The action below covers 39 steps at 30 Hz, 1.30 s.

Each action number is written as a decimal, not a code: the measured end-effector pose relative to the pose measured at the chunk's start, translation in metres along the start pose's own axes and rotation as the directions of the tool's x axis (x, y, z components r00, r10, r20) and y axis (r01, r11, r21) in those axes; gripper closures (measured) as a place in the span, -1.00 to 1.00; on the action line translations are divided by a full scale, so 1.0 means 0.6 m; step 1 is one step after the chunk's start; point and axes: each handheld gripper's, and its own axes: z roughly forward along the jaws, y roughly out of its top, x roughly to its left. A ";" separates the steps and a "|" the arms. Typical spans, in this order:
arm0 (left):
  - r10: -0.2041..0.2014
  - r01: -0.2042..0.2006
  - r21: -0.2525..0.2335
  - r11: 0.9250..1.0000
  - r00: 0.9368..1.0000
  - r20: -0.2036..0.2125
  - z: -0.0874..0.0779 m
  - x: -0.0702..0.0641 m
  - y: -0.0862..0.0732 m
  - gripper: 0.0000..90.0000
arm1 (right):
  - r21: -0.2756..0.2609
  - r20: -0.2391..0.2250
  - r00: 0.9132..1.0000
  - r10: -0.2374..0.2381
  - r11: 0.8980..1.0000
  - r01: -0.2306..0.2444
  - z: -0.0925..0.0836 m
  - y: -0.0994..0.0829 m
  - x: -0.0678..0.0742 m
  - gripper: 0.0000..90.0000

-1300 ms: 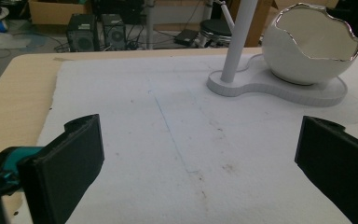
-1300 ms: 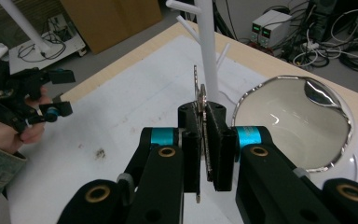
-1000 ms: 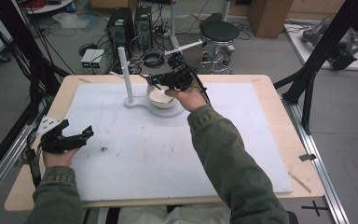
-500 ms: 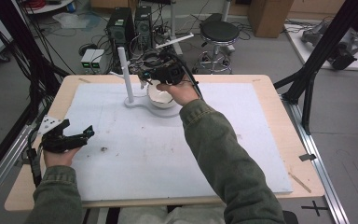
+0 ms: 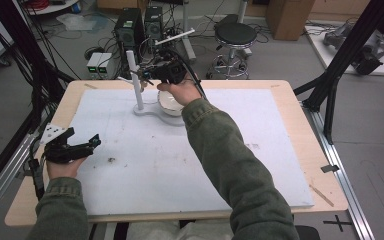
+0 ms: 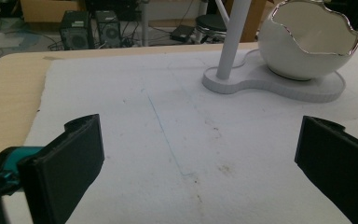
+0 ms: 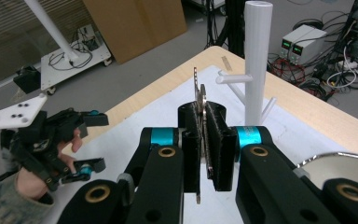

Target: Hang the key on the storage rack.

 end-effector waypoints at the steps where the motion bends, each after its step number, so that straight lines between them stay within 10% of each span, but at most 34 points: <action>1: -0.002 0.002 -0.001 1.000 1.000 -0.001 0.000 0.000 0.000 -0.96 | -0.003 0.000 1.000 0.001 1.000 -0.001 0.004 0.002 -0.001 0.89; 39: -0.012 0.012 -0.015 1.000 1.000 0.009 0.002 0.005 0.000 -0.96 | 0.019 0.040 0.990 0.137 0.990 -0.137 0.108 0.037 -0.023 0.89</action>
